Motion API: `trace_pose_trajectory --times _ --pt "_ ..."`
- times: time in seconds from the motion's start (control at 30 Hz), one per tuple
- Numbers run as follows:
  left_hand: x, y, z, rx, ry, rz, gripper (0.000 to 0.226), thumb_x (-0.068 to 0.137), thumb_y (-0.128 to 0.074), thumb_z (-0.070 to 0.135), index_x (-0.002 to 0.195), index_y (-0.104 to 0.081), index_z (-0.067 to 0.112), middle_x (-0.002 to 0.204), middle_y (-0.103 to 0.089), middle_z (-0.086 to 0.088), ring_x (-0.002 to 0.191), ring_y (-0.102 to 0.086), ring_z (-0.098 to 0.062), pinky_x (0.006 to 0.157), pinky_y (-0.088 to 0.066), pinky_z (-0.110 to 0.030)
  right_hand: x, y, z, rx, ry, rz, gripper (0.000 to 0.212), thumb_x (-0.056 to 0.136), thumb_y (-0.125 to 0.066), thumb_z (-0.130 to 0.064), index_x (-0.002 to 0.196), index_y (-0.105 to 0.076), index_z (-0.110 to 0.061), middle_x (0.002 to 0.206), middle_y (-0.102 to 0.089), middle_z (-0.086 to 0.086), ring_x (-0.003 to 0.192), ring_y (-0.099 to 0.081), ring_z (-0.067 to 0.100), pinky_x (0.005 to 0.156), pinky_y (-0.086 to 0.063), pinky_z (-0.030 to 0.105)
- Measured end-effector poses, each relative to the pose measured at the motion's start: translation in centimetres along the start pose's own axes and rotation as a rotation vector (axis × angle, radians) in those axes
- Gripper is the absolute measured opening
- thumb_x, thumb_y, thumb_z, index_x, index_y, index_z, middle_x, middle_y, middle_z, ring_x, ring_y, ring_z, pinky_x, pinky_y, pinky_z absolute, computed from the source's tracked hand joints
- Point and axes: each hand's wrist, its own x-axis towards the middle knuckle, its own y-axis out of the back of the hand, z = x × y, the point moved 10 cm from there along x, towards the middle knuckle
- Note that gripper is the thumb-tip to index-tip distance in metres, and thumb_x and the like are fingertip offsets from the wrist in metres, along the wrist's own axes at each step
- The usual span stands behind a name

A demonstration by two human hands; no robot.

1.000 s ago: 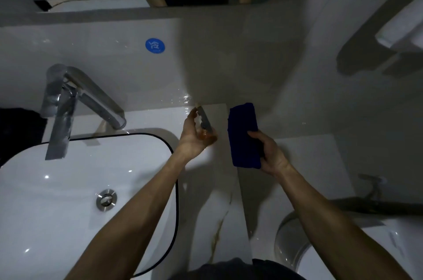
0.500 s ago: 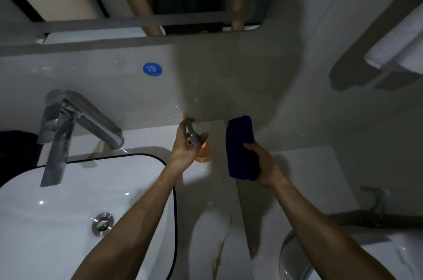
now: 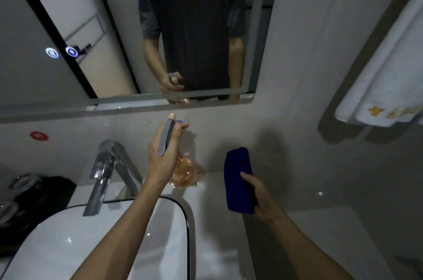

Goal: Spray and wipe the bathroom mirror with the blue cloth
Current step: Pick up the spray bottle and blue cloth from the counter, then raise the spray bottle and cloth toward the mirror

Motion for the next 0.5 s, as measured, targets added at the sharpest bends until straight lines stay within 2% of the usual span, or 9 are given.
trace_pose_trajectory --times 0.1,0.17,0.23,0.3,0.4,0.5 --pt "0.9 0.8 4.3 -0.05 -0.067 -0.018 0.018 0.101 -0.053 0.029 0.105 -0.066 0.017 0.104 -0.072 -0.002 0.096 -0.072 -0.019 0.079 -0.059 -0.028 -0.8 -1.8 -2.6 0.003 0.097 -0.035 0.05 0.084 -0.071 -0.034 0.126 -0.061 -0.009 0.104 -0.072 0.014 0.088 -0.069 0.029 0.072 -0.055 0.04" --pt "1.3 1.4 6.9 -0.073 -0.119 -0.008 0.015 0.101 -0.052 0.023 0.103 -0.065 0.016 0.1 -0.071 -0.007 0.088 -0.073 -0.017 0.072 -0.059 -0.025 -1.0 -2.8 -4.4 0.002 0.15 -0.04 0.055 0.082 -0.071 -0.037 0.129 -0.059 -0.011 0.108 -0.071 0.017 0.09 -0.068 0.031 0.071 -0.055 0.04" --pt "1.6 1.8 9.0 -0.089 -0.163 0.001 0.019 0.101 -0.051 0.02 0.105 -0.064 0.007 0.098 -0.071 -0.01 0.082 -0.074 -0.014 0.067 -0.058 -0.022 -1.2 -3.5 -5.8 0.04 0.177 -0.043 0.052 0.085 -0.071 -0.032 0.131 -0.057 -0.012 0.111 -0.07 0.019 0.092 -0.068 0.034 0.073 -0.056 0.042" --pt "2.0 1.7 10.6 -0.104 -0.178 -0.01 0.02 0.1 -0.052 0.023 0.106 -0.064 0.009 0.097 -0.071 -0.01 0.08 -0.074 -0.023 0.06 -0.057 -0.024 -1.5 -4.0 -7.0 0.09 0.186 -0.039 0.051 0.084 -0.069 -0.028 0.131 -0.056 -0.012 0.113 -0.071 0.02 0.097 -0.068 0.038 0.077 -0.057 0.044" --pt "2.3 1.5 11.4 -0.121 -0.161 -0.01 0.019 0.099 -0.053 0.03 0.105 -0.064 0.015 0.095 -0.07 -0.01 0.08 -0.071 -0.031 0.062 -0.059 -0.031 -2.0 -4.6 -8.0 0.098 0.199 -0.034 0.06 0.079 -0.073 -0.03 0.134 -0.054 -0.016 0.118 -0.07 0.018 0.108 -0.066 0.04 0.08 -0.057 0.046" --pt "2.6 1.6 11.8 -0.09 -0.171 0.008 0.022 0.101 -0.053 0.033 0.107 -0.065 0.016 0.096 -0.069 -0.011 0.082 -0.071 -0.03 0.066 -0.062 -0.044 -2.7 -5.0 -8.6 0.111 0.207 -0.029 0.063 0.077 -0.075 -0.033 0.135 -0.053 -0.02 0.12 -0.07 0.016 0.112 -0.065 0.04 0.081 -0.057 0.047"
